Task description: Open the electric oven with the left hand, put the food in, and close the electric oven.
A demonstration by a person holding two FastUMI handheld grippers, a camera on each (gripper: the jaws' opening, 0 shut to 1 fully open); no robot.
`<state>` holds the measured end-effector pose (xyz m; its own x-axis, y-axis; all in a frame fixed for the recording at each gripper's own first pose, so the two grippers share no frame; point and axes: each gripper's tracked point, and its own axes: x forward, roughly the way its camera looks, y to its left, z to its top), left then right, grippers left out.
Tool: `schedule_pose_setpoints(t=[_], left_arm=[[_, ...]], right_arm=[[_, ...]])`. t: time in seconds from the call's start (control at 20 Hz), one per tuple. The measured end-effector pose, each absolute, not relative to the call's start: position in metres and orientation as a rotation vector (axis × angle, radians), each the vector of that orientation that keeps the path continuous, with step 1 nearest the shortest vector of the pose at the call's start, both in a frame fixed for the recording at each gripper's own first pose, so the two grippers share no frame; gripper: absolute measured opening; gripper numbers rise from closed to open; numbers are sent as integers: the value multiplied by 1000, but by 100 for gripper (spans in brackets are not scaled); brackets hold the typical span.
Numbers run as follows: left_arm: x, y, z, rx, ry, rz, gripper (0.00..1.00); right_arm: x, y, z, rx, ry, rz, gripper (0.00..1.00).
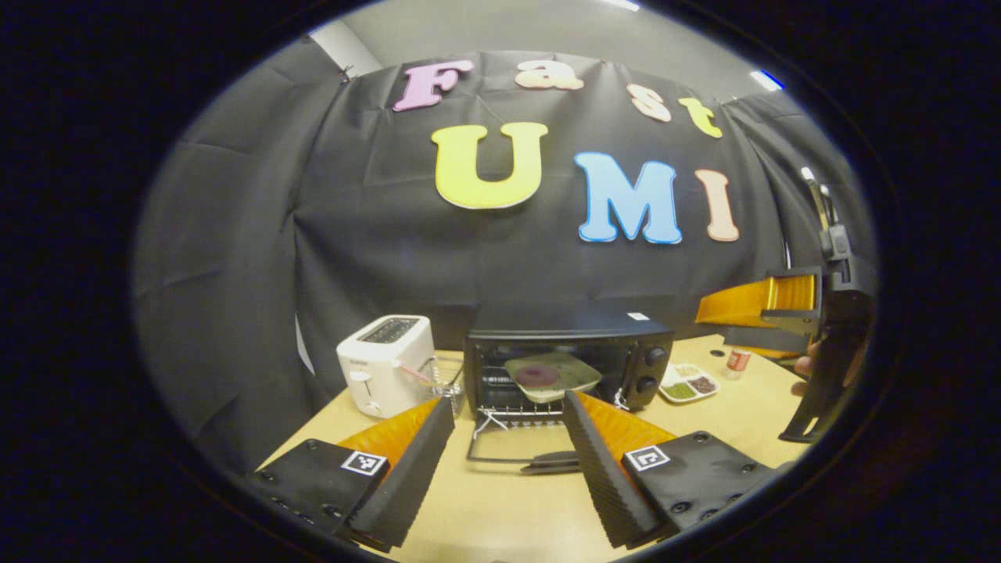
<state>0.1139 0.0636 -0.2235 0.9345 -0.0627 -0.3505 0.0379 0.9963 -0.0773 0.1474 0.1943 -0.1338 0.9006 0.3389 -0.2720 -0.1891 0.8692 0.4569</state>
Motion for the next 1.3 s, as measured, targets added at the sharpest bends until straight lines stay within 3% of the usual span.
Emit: schedule_pose_setpoints(t=[0.25, 0.35, 0.4, 0.45, 0.5, 0.6, 0.65, 0.85, 1.05, 1.15, 1.25, 1.3], left_arm=[[112, 31, -272, -77, 464, -131, 100], [112, 20, -293, -90, 519, -158, 95], [111, 16, -301, -97, 546, -171, 100], [111, 11, -312, -101, 576, -181, 91], [112, 6, -322, -108, 603, -193, 100], [112, -3, -340, -120, 659, -215, 96], [114, -6, -349, -121, 687, -221, 100], [121, -13, -386, -127, 794, -224, 92], [130, -21, -415, -131, 868, -224, 100], [132, -27, -424, -124, 895, -229, 96], [133, -31, -432, -103, 918, -234, 100], [136, -32, -434, -98, 919, -235, 96]], right_arm=[[129, 151, -130, 251, 286, 215, 98], [127, 142, -131, 199, 266, 193, 98], [126, 138, -132, 180, 264, 179, 98], [126, 135, -134, 161, 266, 167, 97], [124, 130, -134, 140, 265, 155, 97], [121, 117, -130, 91, 255, 127, 98], [119, 113, -129, 69, 252, 112, 98], [115, 97, -130, 2, 252, 61, 98], [111, 82, -130, -26, 257, 7, 98], [110, 75, -132, -35, 266, -17, 98], [110, 70, -133, -38, 273, -34, 98], [110, 69, -133, -39, 275, -39, 98]])
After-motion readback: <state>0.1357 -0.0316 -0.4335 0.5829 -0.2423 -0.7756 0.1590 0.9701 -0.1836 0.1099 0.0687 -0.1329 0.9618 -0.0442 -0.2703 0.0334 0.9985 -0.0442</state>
